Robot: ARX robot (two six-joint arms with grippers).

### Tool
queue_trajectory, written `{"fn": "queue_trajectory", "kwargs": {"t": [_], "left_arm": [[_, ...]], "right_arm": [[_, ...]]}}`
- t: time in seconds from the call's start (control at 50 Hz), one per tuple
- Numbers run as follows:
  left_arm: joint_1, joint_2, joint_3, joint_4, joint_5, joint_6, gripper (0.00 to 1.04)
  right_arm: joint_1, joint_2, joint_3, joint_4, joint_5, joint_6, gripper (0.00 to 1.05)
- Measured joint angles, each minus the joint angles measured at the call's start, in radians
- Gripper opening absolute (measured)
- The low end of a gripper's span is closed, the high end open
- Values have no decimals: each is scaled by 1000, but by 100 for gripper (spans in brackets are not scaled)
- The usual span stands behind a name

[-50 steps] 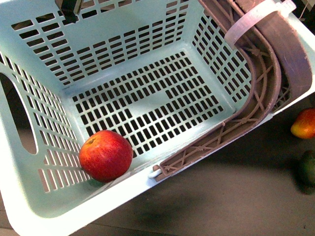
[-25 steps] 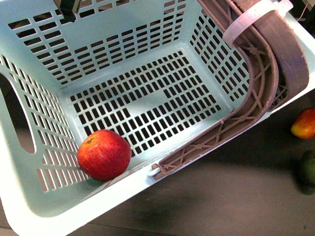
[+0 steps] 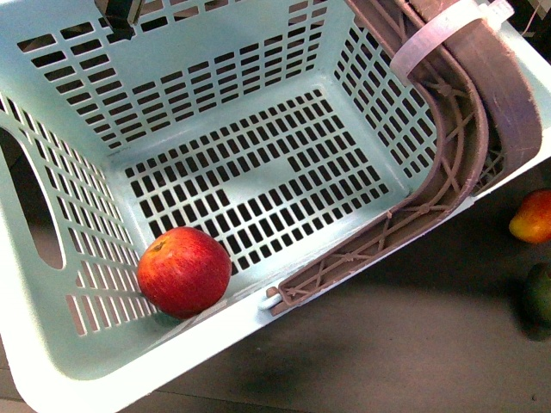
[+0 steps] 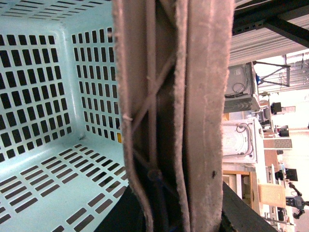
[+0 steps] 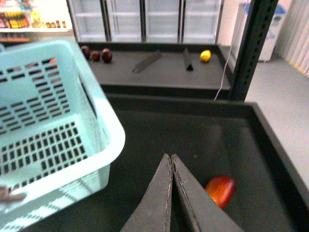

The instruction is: Pick apple with right arm and hold basket with left

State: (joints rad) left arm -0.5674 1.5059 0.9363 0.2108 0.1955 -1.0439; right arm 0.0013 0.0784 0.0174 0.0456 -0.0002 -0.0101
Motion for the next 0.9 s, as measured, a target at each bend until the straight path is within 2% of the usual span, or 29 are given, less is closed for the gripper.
{"fn": "queue_trajectory", "kwargs": {"t": [0.28, 0.34, 0.661, 0.721, 0.761, 0.901], "left_arm": [[0, 0, 0, 0, -1, -2, 18], [0, 0, 0, 0, -1, 2, 18], [0, 0, 0, 0, -2, 0, 18], [0, 0, 0, 0, -2, 0, 18], [0, 0, 0, 0, -1, 0, 18], [0, 0, 0, 0, -1, 0, 18]], "right_arm": [[0, -71, 0, -44, 2, 0, 4], [0, -71, 0, -44, 1, 0, 15], [0, -72, 0, -44, 1, 0, 84], [0, -72, 0, -44, 1, 0, 94], [0, -72, 0, -44, 1, 2, 98], [0, -72, 0, -44, 1, 2, 96]]}}
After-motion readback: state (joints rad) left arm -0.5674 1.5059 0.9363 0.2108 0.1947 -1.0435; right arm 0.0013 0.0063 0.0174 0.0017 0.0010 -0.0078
